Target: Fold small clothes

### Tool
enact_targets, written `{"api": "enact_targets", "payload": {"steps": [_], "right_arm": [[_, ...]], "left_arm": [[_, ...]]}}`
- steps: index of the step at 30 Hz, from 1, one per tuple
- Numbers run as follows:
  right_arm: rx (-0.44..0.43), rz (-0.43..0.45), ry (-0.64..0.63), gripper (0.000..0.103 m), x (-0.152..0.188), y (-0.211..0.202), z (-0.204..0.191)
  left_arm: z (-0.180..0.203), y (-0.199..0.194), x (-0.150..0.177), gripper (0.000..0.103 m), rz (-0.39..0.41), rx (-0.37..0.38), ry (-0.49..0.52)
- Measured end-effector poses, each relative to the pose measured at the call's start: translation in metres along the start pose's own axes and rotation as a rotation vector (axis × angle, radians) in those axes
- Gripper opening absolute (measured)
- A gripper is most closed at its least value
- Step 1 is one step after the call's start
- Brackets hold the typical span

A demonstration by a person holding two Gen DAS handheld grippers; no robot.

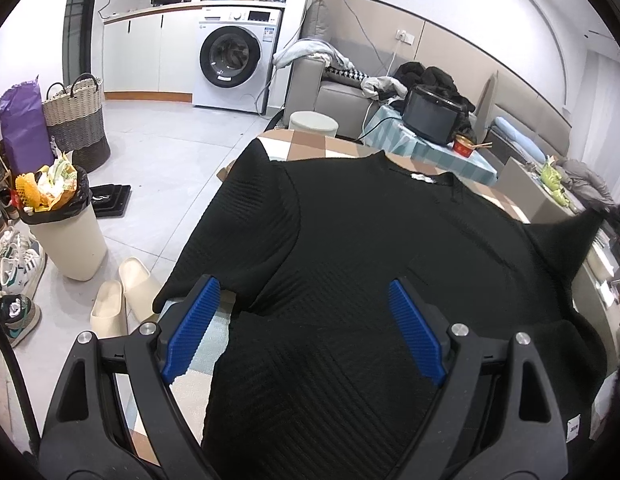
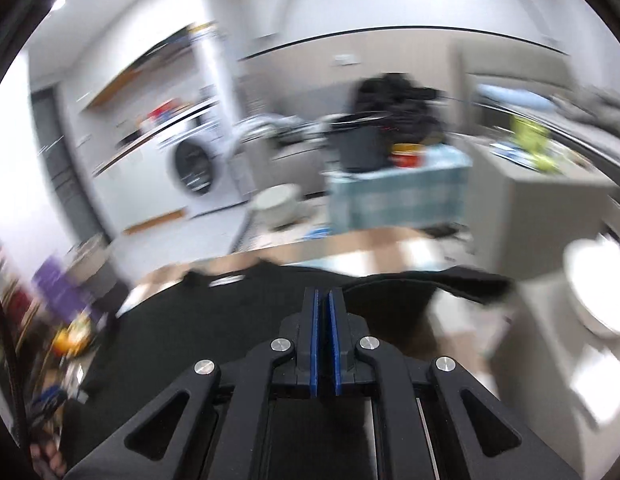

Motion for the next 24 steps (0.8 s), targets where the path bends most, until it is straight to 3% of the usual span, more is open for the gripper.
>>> {"api": "enact_targets", "payload": {"steps": [3,6,9,12,14,16,20,24], "right_arm": [[-0.153,-0.095,-0.065,0.002,0.006,0.034,-0.052],[-0.224,-0.228,-0.104,0.011,0.032,0.060,-0.081],[-0.172,-0.275,-0.096,0.021,0.050,0.064,-0.073],[-0.041,-0.315,-0.041,0.022,0.063,0.072,-0.041],[0.010,-0.353,-0.036,0.032,0.073,0.084,-0.031],[0.017,-0.388,-0.024,0.046,0.084,0.099,-0.028],[-0.007,-0.419,0.081,0.050,0.102,0.106,-0.020],[0.074,-0.411,-0.031,0.052,0.109,0.110,-0.029]], "left_arm": [[-0.001,-0.008,-0.001,0.085,0.010,0.004,-0.006],[-0.004,-0.012,0.001,0.085,0.008,0.002,-0.007],[-0.008,-0.012,0.002,0.085,0.000,-0.003,-0.015],[-0.015,-0.009,0.002,0.085,-0.012,-0.011,-0.029],[-0.020,-0.007,0.002,0.085,-0.018,-0.015,-0.037],[-0.022,-0.004,0.001,0.085,-0.029,-0.026,-0.042],[-0.034,-0.001,-0.001,0.086,-0.038,-0.061,-0.069],[-0.052,0.002,0.000,0.086,-0.051,-0.072,-0.109]]}}
Point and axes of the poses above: each gripper's, at about its wrist camera, not at the fingertips, and y roughly the way its jaws point, z to its right, x to its underside, the point moved 5 cm from there along y, roughly the way its jaws point, and after that the axes turned 10 degrees about -x, right-handed, at the moved point
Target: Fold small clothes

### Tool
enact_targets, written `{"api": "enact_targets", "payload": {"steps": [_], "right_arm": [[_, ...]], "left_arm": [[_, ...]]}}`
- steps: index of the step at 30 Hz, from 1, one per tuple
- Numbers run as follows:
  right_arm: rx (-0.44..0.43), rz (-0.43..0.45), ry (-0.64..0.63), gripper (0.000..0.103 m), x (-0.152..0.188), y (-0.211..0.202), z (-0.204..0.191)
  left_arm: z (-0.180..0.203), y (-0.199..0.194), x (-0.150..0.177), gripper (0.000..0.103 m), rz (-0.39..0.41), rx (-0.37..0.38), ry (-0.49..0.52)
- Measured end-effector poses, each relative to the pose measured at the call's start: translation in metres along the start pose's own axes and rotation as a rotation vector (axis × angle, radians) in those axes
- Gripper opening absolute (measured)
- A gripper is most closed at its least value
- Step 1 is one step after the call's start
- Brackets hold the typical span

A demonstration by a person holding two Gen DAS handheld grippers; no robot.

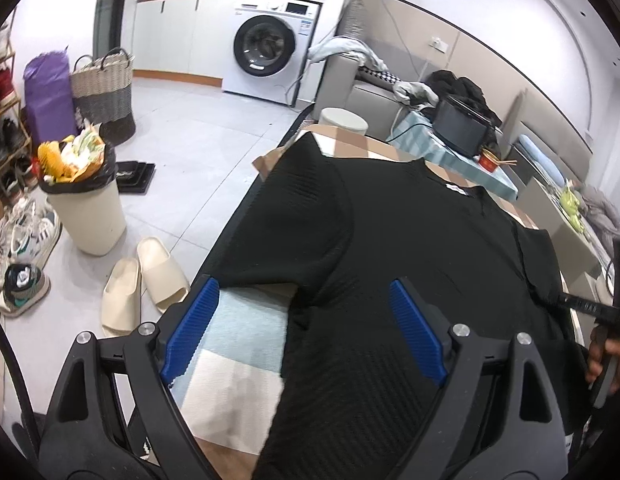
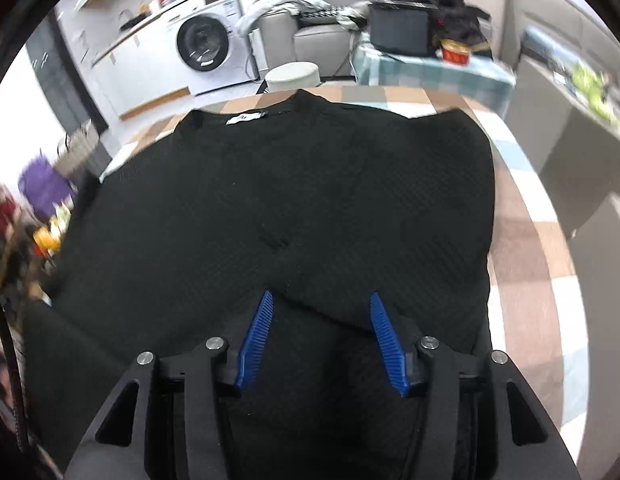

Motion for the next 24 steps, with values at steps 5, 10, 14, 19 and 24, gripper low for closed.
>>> {"api": "enact_targets", "payload": {"steps": [5,10,14,19,24], "right_arm": [[0.015,-0.015,-0.084,0.052,0.000,0.020,-0.017],[0.039,-0.026,-0.091,0.015,0.001,0.032,-0.010],[-0.044,0.004,-0.116,0.006,0.005,0.014,-0.022],[-0.095,-0.062,-0.145,0.010,0.016,0.018,-0.034],[-0.161,-0.008,-0.084,0.046,0.019,-0.001,-0.033]], "left_arm": [[-0.011,0.002,-0.002,0.086,-0.012,-0.009,-0.013],[-0.018,0.007,-0.003,0.086,-0.033,-0.030,-0.029],[-0.026,0.007,-0.004,0.086,-0.032,-0.048,-0.040],[-0.037,0.017,-0.005,0.086,-0.060,-0.057,-0.075],[-0.057,0.034,-0.004,0.086,-0.109,-0.076,-0.151]]}}
Point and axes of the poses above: each gripper's, at about its wrist camera, not at the fingertips, and y roughly the way its jaws point, z to its right, x to its underside, the point moved 5 cm from there along y, roughly the way its jaws point, and after that the axes turned 10 degrees about -x, right-handed, at the moved point
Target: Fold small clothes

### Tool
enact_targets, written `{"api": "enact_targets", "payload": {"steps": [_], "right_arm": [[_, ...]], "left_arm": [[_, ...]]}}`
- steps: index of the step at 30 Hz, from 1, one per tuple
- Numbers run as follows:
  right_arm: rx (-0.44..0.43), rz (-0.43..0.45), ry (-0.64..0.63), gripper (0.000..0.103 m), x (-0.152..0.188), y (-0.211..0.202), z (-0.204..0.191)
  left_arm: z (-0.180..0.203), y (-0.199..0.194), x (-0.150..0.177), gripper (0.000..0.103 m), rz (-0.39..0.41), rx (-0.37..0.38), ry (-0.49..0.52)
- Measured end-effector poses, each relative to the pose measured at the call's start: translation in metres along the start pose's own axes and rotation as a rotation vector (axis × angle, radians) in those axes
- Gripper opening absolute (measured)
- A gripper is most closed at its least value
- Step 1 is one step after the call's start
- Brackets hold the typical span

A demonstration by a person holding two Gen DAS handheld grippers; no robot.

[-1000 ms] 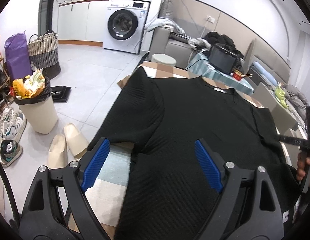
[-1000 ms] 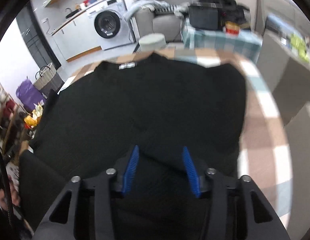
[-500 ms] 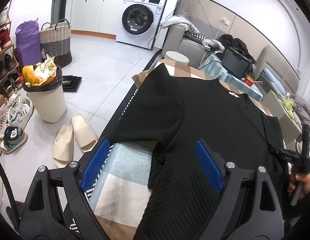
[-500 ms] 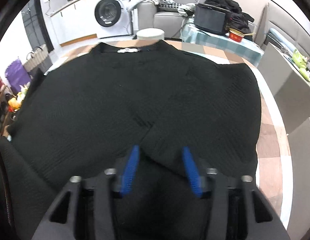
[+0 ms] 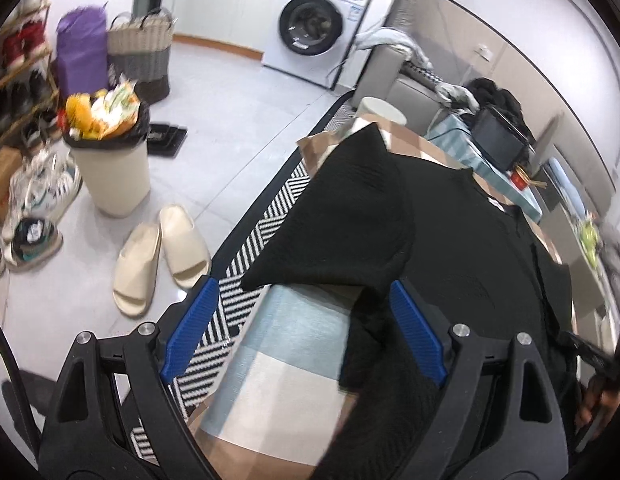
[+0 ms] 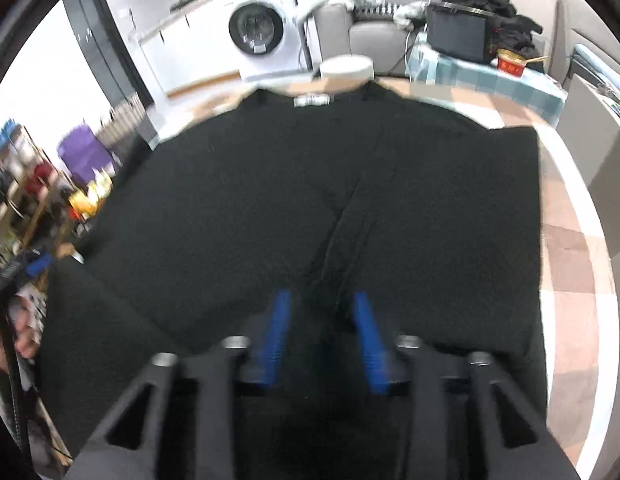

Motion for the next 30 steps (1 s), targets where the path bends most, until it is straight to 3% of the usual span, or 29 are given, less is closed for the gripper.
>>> {"api": "enact_targets", "payload": {"steps": [4,10,18,24,28,29,30], "right_arm": [[-0.007,0.063,0.027,0.046,0.002,-0.025,-0.003],[-0.010,0.126,0.093,0.049,0.009,-0.051,-0.002],[-0.002,0.166,0.128,0.050,0.013,-0.063,-0.009],[0.002,0.169,0.142,0.050,0.019,-0.066,-0.011],[0.012,0.176,0.154,0.050,0.023,-0.069,-0.010],[0.013,0.176,0.157,0.050,0.024,-0.070,-0.009],[0.012,0.174,0.159,0.050,0.025,-0.070,-0.009]], "left_arm": [[-0.023,0.029,-0.003,0.086,-0.080,0.013,-0.114],[-0.058,0.074,-0.004,0.086,-0.239,0.155,-0.352],[-0.072,0.116,0.011,0.084,-0.381,0.319,-0.515],[-0.060,0.145,0.012,0.060,-0.415,0.386,-0.584],[-0.050,0.141,-0.002,0.023,-0.337,0.397,-0.542],[-0.047,0.138,-0.007,0.016,-0.308,0.380,-0.520],[-0.044,0.132,-0.013,0.016,-0.268,0.351,-0.496]]}}
Point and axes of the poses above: each gripper's, at about its wrist camera, not at the fingertips, and y roughly the way its jaws point, z to its right, x to its underside, the point moved 5 cm from there along y, roughly the way its jaws point, and after that the axes turned 10 degrees about -x, right-handed, at the moved point
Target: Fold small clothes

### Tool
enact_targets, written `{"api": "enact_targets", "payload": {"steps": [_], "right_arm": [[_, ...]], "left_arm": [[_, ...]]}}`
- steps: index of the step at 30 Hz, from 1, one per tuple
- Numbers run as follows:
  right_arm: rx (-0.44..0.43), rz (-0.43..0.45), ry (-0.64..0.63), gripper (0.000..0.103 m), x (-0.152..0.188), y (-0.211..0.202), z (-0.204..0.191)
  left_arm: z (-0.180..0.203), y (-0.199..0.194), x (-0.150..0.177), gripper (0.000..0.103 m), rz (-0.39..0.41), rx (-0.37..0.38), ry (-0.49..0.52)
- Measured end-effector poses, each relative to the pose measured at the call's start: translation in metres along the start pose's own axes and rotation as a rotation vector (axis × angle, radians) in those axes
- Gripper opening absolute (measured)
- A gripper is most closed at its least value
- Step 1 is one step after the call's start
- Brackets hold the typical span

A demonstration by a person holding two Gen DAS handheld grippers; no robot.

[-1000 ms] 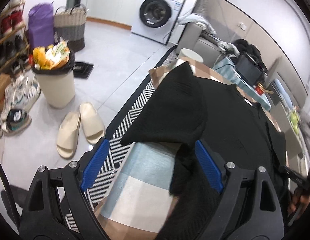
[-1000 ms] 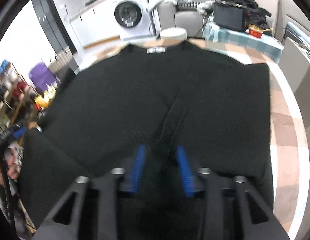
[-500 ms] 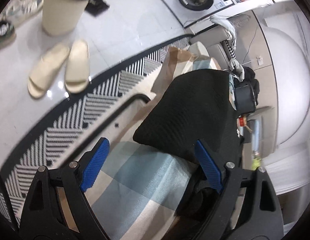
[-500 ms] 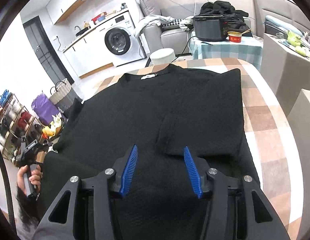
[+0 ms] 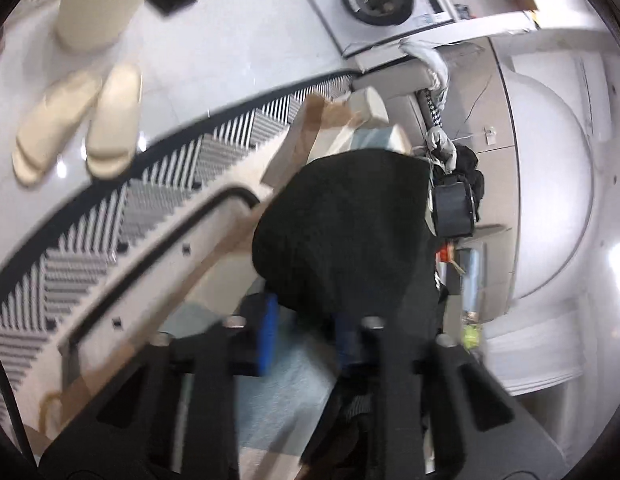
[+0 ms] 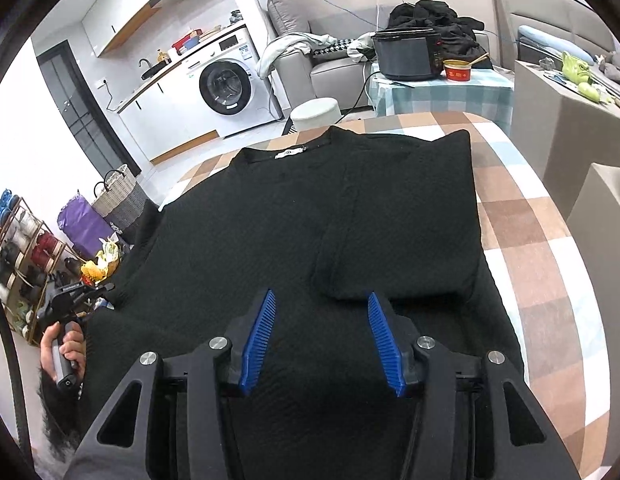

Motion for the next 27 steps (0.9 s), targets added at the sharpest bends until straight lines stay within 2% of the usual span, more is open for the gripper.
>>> {"api": "enact_targets", "payload": {"steps": [4,7,9,11,12,14,16,18,22,27], "right_arm": [[0.002,0.001,0.001,0.050,0.004,-0.003,0.002],[-0.006,0.007,0.005,0.050,0.006,-0.007,0.005],[-0.007,0.012,0.009,0.050,0.006,-0.009,0.006],[-0.015,0.015,0.014,0.050,0.008,-0.011,0.008],[-0.015,0.016,0.015,0.050,0.007,-0.012,0.009],[-0.015,0.019,0.019,0.050,0.009,-0.015,0.011],[-0.010,0.027,0.028,0.050,0.010,-0.019,0.015],[-0.008,0.034,0.039,0.050,0.012,-0.023,0.019],[-0.003,0.042,0.055,0.052,0.016,-0.028,0.028],[-0.028,0.040,0.054,0.052,0.017,-0.026,0.029]], "left_arm": [[0.050,-0.030,-0.001,0.014,0.169,-0.068,0.183],[0.116,-0.046,0.015,0.013,0.294,-0.111,0.410],[0.161,-0.047,0.036,0.013,0.331,-0.110,0.554],[0.206,-0.037,0.071,0.014,0.304,-0.086,0.722],[0.222,-0.028,0.091,0.016,0.260,-0.069,0.792],[0.241,0.005,0.130,0.037,0.098,-0.049,0.904],[0.239,0.020,0.149,0.041,0.023,-0.030,0.926],[0.228,0.025,0.153,0.051,-0.002,-0.036,0.905],[0.201,0.017,0.129,0.055,-0.003,-0.030,0.759],[0.160,0.015,0.078,0.058,0.059,-0.133,0.603]]}}
Point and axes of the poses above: each gripper's, at about its wrist camera, not at the fingertips, and y roughly the way its jaws point, z to its right, x to its underside, the point moved 5 cm from there along y, roughly the way its jaws point, and after that the axes turned 10 degrees about -x, right-handed, at the moved point
